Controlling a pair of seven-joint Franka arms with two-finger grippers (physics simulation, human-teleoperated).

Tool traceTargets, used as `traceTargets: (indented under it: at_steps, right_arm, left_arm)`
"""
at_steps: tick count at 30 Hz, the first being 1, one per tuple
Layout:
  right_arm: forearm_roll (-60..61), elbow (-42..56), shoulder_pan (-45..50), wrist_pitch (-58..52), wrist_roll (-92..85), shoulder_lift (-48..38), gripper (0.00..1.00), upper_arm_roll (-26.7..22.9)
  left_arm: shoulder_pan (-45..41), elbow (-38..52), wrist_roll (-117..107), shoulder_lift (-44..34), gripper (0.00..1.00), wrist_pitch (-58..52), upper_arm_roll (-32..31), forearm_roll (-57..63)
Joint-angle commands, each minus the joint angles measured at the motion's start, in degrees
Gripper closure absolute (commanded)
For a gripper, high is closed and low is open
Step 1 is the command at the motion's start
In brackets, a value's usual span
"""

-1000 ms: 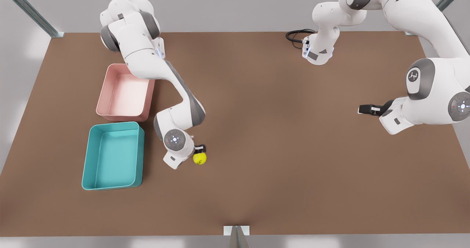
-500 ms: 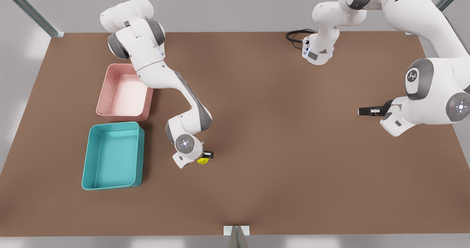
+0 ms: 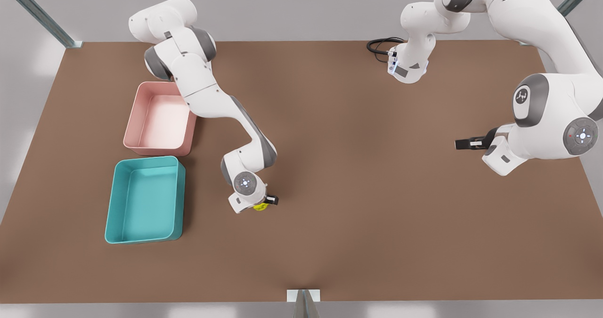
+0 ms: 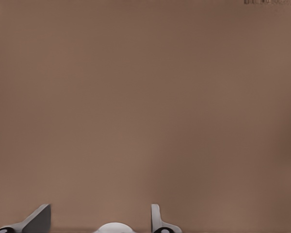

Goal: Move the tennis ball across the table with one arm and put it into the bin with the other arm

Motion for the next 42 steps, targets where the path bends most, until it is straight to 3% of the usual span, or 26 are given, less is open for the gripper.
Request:
traceTargets:
  at_steps: [1,14,18,20,25,28,34,36,37,38,42]
  right_arm:
    - [0.0,0.03,0.03,1.63,4.83,0.25,0.0,-0.01]
    - [-0.17,0.03,0.21,2.51,4.74,0.87,0.0,-0.36]
    - [-0.44,0.12,0.21,2.77,4.65,0.95,0.27,-0.36]
    - [-0.26,0.12,0.21,2.95,4.91,0.78,0.32,-0.27]
    - [-0.35,-0.4,-0.76,-0.65,3.77,-2.73,0.32,-0.19]
    - [-0.52,-2.51,-7.26,-13.39,-14.59,-8.53,0.32,-0.71]
    - [-0.35,-2.96,-12.71,-24.03,-51.95,-15.92,0.32,-16.53]
    - [-0.35,-3.48,-16.22,-24.65,-56.17,-15.4,0.31,-16.89]
    - [-0.17,-4.01,-17.02,-24.65,-56.61,-15.13,0.22,-16.89]
    - [0.27,-4.54,-17.11,-24.65,-56.79,-15.04,0.0,-16.89]
    - [1.67,-3.66,-16.84,-24.82,-55.73,-14.95,0.0,-16.45]
  left_arm:
    - [0.08,0.03,-4.1,-0.13,0.0,-0.13,0.0,-0.01]
    - [-0.09,0.21,-3.93,0.13,0.0,0.13,0.09,1.22]
    - [0.0,0.21,-3.84,-0.05,0.0,-0.31,0.0,1.22]
    - [0.08,0.91,-3.84,-0.13,0.0,-0.39,0.0,1.31]
    - [0.0,1.09,-4.1,0.04,0.0,-1.1,0.09,1.23]
    - [-0.09,1.09,-4.19,0.04,0.0,-1.01,0.09,1.22]
    - [-1.41,1.0,-5.24,0.04,0.0,-1.45,0.0,1.14]
    - [-1.41,0.91,-5.24,0.04,0.0,-1.45,0.09,1.22]
    - [-1.23,0.65,-5.24,0.13,0.0,-1.54,0.09,1.14]
    - [-1.23,0.65,-5.24,0.13,0.0,-1.54,0.09,1.14]
    - [-1.23,0.56,-5.24,0.3,0.0,-1.62,0.09,1.14]
